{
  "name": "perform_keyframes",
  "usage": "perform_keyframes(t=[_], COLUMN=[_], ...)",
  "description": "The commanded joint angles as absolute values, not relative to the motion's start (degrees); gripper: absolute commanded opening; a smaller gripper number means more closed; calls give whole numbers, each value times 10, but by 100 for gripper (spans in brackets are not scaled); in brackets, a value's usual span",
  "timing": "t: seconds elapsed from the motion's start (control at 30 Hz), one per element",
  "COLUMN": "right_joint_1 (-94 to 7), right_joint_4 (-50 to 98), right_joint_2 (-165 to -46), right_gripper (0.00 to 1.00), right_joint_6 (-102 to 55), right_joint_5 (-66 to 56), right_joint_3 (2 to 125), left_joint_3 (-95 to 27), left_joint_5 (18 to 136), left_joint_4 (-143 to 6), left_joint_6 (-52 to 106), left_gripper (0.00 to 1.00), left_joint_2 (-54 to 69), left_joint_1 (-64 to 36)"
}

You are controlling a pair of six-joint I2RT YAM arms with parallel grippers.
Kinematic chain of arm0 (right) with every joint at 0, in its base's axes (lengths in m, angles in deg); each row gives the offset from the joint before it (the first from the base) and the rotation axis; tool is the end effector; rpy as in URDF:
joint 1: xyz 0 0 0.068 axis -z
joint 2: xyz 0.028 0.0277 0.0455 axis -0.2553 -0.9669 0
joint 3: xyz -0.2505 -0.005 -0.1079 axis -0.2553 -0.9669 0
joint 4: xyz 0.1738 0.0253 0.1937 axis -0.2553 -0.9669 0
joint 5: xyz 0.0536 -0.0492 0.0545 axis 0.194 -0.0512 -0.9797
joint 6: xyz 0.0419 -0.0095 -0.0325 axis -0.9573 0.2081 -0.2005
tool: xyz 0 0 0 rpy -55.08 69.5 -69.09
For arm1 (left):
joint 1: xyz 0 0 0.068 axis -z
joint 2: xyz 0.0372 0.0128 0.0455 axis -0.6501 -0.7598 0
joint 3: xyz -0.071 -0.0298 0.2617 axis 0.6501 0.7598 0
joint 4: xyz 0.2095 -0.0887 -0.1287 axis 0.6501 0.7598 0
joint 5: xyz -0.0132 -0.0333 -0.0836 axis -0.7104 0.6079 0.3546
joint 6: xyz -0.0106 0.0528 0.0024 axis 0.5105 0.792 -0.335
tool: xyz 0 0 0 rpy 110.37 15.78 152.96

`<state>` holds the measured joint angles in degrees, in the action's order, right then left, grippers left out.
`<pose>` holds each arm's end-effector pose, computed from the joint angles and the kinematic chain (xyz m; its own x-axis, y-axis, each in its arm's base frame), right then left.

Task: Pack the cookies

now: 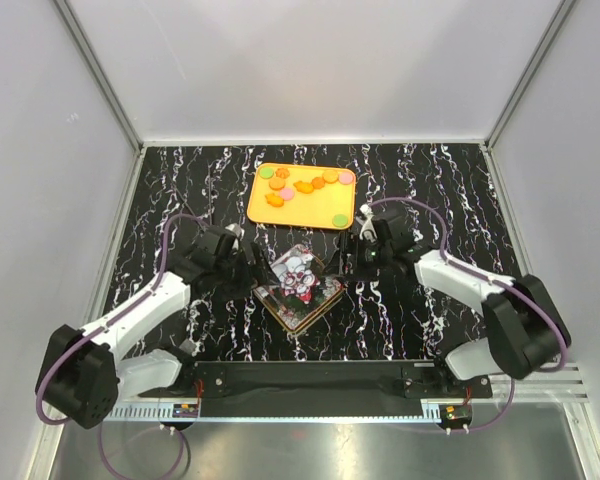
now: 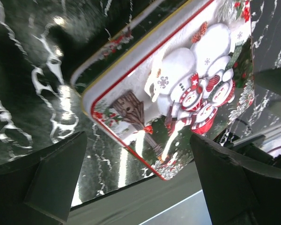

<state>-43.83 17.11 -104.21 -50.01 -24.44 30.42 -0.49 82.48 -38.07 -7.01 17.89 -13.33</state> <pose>0.2372 0.1502 0.1976 -0.9094 0.0576 -0.4119 -0.2524 0.7106 0.6567 0.1887 -0.1064 0.2099 -0.9089 -0.3177 -0.2701 -0.1249 0.8254 -0.5505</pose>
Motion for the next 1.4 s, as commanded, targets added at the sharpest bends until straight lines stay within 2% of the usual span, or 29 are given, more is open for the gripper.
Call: perform_keyframes(t=[0.0,0.33,0.43,0.5,0.67,0.77,0.83,1.0,1.37], right_joint_1=[-437,-439,-440,-448,-471,-505,-513,-513,-513], right_joint_4=[216,242,265,267,260,251,260,289,309], right_joint_2=[-1083,-1062,-1055,-1049,-1039,-1040,-1039,-1042,-1075], right_gripper=[84,74,65,54,49,50,54,69,65], right_joint_6=[-484,-514,-530,-538,-535,-527,-533,-552,-572], right_joint_5=[-288,-322,-341,-337,-323,-297,-298,-310,-289], right_joint_3=[338,324,310,302,290,291,281,266,225], left_joint_3=[13,-19,-42,-62,-103,-123,-134,-157,-108], left_joint_5=[832,859,861,853,853,857,864,865,851], left_joint_4=[-468,-516,-506,-486,-458,-441,-430,-409,-413], left_joint_6=[-119,-103,-89,-74,-38,-20,-9,27,32], left_gripper=[99,96,94,93,93,92,93,93,90], left_joint_2=[178,108,94,86,61,44,34,14,13], left_joint_1=[-124,-120,-121,-123,-133,-140,-140,-140,-140])
